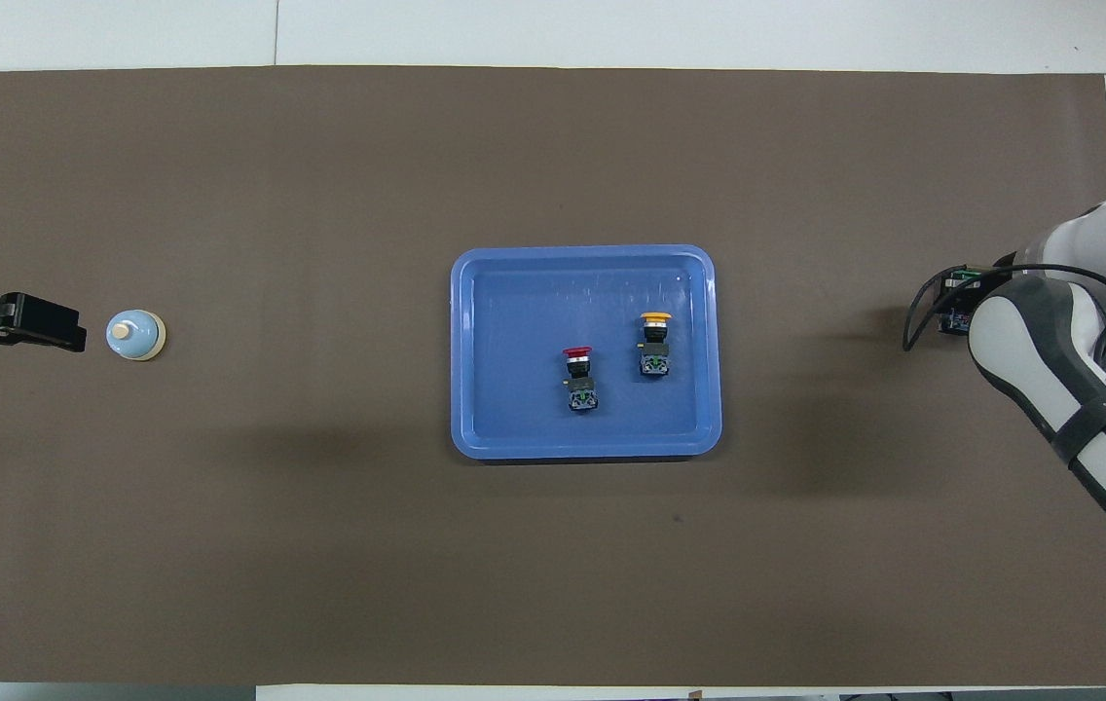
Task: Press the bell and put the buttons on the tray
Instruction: 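Grasp the green-capped button with the right gripper, then carry the green button into the tray beside the red one, release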
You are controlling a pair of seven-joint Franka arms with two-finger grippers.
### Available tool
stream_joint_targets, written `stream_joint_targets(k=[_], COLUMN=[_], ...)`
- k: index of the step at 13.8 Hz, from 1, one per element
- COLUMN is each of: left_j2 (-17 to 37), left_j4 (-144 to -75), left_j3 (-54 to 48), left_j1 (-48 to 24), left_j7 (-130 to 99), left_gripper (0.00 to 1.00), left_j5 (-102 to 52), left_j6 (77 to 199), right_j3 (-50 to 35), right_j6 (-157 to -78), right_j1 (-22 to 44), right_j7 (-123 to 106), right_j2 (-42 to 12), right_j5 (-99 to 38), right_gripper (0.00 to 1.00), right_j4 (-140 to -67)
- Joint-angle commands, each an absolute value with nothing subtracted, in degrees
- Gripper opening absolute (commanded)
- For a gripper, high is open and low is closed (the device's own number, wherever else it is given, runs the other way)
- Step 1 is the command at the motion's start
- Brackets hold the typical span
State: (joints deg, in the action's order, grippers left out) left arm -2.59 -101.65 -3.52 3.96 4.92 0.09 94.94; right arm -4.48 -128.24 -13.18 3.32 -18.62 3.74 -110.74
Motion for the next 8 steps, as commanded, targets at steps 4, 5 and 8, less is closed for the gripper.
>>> stream_joint_targets(k=[4, 5, 8], left_j2=[-3.34, -3.34, -3.34], left_j4=[-101.87, -101.87, -101.87], left_j3=[-3.16, -3.16, -3.16], left_j1=[3.69, 3.69, 3.69], left_j7=[4.57, 4.57, 4.57], left_gripper=[1.0, 1.0, 1.0], left_j5=[-0.7, -0.7, -0.7], left_j6=[95.36, 95.36, 95.36], right_j3=[-4.83, -4.92, -4.92], right_j6=[-108.21, -106.89, -106.26], right_j1=[5.32, 8.41, 18.69], right_j7=[15.17, 18.08, 26.77], right_j2=[-19.51, -20.12, -20.91], right_j5=[3.08, 2.99, 0.55], right_gripper=[0.0, 0.0, 0.0], right_j4=[-93.01, -91.34, -89.3])
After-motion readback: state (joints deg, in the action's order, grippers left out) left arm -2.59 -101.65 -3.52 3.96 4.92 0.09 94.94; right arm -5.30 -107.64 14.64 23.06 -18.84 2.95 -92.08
